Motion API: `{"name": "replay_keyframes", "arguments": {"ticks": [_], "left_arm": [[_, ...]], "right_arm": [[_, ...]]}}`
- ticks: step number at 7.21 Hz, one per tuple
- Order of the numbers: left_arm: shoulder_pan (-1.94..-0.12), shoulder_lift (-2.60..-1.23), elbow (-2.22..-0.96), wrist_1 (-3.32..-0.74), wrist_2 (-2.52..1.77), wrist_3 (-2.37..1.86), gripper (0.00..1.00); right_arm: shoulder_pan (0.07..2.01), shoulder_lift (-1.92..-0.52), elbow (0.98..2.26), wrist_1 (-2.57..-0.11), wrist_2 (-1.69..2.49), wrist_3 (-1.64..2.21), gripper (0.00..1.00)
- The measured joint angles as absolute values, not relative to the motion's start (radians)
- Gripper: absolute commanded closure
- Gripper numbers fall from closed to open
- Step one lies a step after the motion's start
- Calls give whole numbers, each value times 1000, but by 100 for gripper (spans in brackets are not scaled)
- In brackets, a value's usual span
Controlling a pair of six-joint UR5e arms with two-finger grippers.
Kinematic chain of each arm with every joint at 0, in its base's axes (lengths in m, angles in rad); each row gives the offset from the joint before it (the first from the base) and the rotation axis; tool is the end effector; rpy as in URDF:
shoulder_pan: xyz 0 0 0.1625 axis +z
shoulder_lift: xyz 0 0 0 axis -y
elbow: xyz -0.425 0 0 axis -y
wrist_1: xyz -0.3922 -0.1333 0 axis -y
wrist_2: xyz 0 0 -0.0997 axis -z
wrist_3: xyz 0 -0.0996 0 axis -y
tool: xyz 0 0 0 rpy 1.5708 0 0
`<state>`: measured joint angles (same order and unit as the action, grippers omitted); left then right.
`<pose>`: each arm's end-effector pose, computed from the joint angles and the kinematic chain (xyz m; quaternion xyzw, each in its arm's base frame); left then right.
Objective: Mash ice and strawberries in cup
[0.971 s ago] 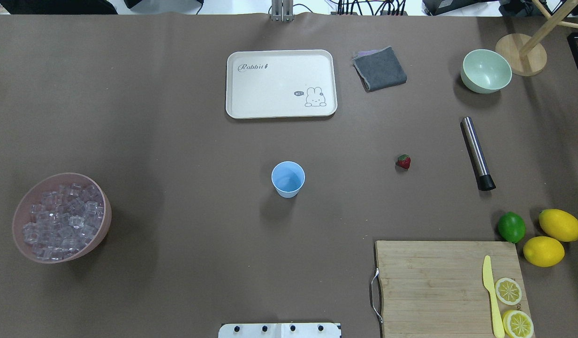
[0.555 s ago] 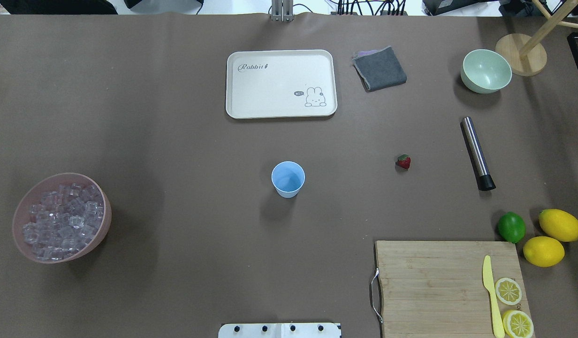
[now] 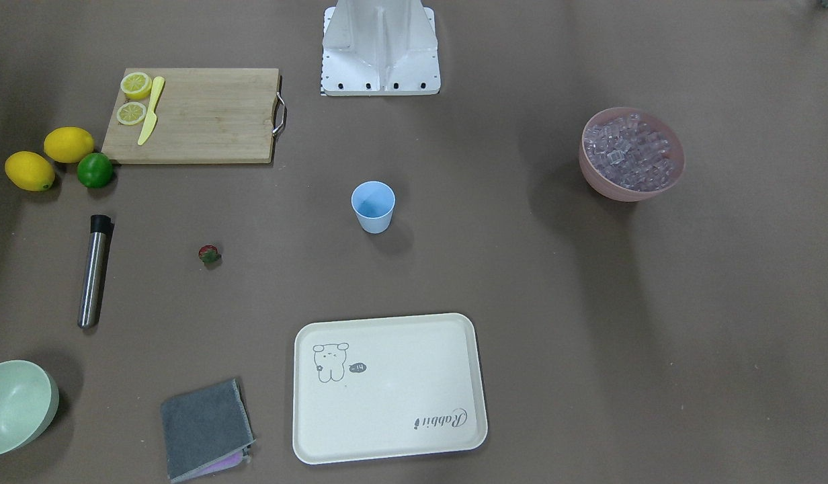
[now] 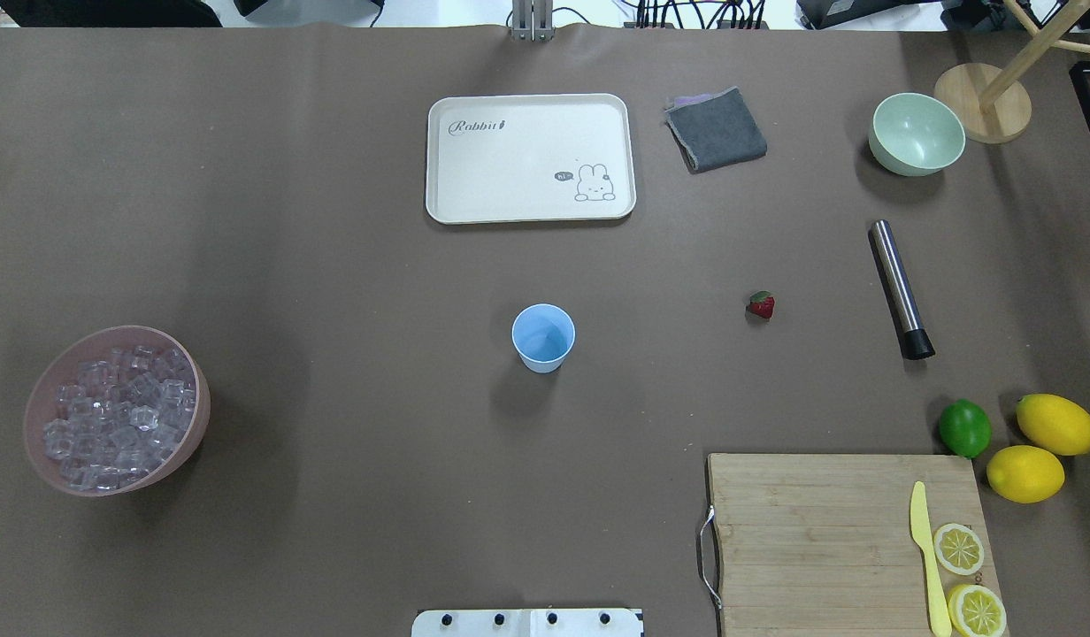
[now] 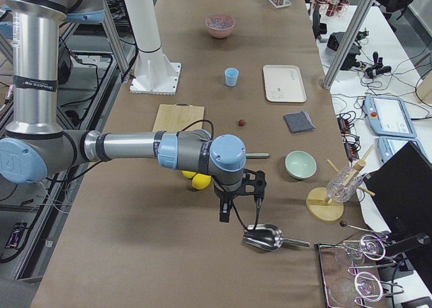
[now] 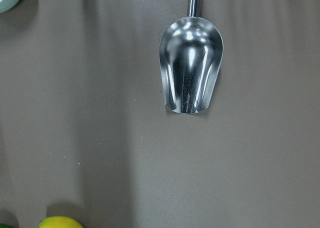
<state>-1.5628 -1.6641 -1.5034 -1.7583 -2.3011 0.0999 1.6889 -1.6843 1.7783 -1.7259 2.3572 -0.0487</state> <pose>-0.0625 -0.5453 0.6269 0.1157 0.3501 0.0881 0.9254 0.1139 -0.4271 0.6243 0.0038 -0.3840 0.0437 0.9223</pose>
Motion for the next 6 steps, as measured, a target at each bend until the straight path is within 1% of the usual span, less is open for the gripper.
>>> {"name": "replay_keyframes", "arguments": {"ticks": [6], "left_arm": [[-1566,-1662,-1517,-1764,-2300,99,2]], "right_arm": [[1689,-1688,1781,-1726,2375,-49,0]]}}
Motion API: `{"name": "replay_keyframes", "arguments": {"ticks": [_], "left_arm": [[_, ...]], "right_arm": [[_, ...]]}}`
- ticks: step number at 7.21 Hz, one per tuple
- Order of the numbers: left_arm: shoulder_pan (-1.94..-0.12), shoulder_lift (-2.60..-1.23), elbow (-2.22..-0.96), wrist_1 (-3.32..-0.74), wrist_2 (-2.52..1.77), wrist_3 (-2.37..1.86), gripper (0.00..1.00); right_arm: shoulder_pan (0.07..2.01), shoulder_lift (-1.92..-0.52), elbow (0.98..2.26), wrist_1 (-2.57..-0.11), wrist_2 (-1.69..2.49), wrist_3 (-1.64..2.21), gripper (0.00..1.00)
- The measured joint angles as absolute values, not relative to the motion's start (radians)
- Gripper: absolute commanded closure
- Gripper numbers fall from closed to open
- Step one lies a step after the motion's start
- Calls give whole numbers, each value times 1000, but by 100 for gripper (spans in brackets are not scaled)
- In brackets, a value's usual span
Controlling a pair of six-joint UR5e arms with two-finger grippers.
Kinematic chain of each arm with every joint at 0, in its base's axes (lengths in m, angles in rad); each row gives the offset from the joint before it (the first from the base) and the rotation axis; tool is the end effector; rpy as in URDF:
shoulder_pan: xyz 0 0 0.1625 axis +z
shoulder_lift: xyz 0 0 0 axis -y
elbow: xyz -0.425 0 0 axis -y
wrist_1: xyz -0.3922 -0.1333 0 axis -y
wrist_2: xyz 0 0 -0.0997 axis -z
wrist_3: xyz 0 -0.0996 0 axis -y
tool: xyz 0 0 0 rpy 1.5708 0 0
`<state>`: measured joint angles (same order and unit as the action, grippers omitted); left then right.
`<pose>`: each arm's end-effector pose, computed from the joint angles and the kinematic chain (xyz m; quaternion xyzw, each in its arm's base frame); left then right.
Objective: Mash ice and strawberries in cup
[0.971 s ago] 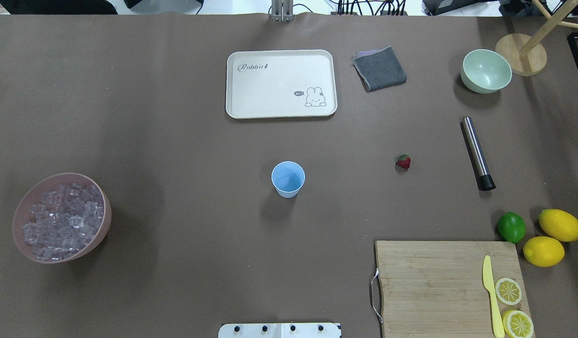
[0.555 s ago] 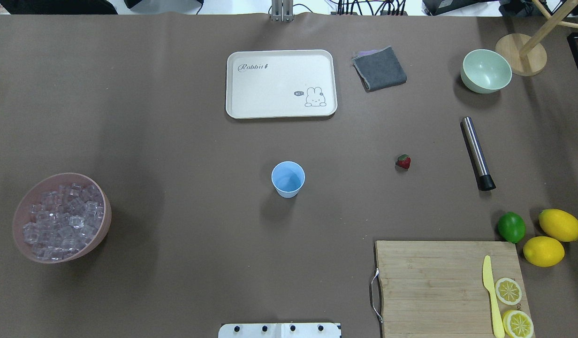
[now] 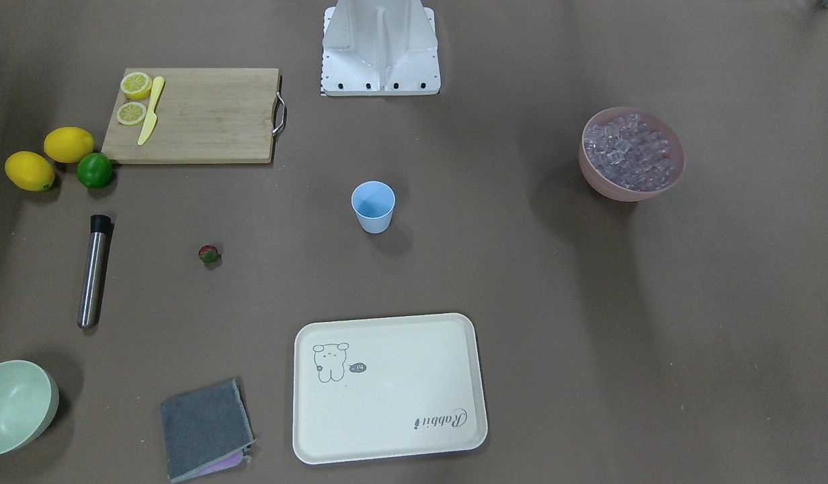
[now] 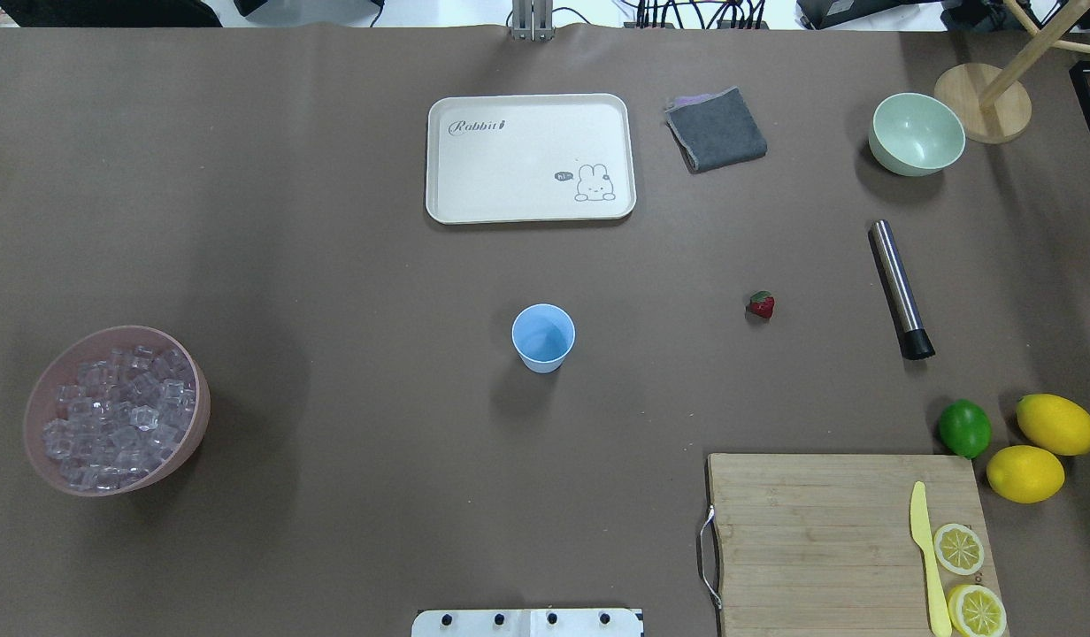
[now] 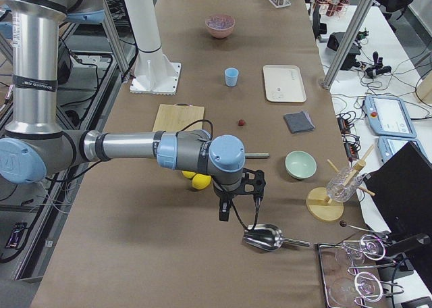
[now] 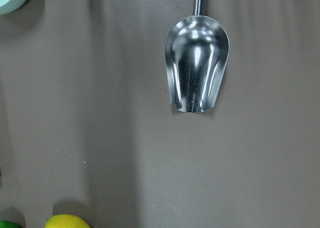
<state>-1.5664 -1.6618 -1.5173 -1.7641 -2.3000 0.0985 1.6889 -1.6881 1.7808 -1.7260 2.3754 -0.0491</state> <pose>-0.0645 -0.5449 0.6205 0.1241 0.3488 0.0887 0.9247 0.1125 -0.4257 0.6234 0.0040 -0.3924 0.0440 0.9187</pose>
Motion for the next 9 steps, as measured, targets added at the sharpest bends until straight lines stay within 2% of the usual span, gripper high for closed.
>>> {"name": "replay_keyframes", "arguments": {"ticks": [9], "left_arm": [[-1553,-1665,-1541,-1764,-2301,93,2]], "right_arm": [[1678,-1686,1772,-1727,2382,-48,0]]}}
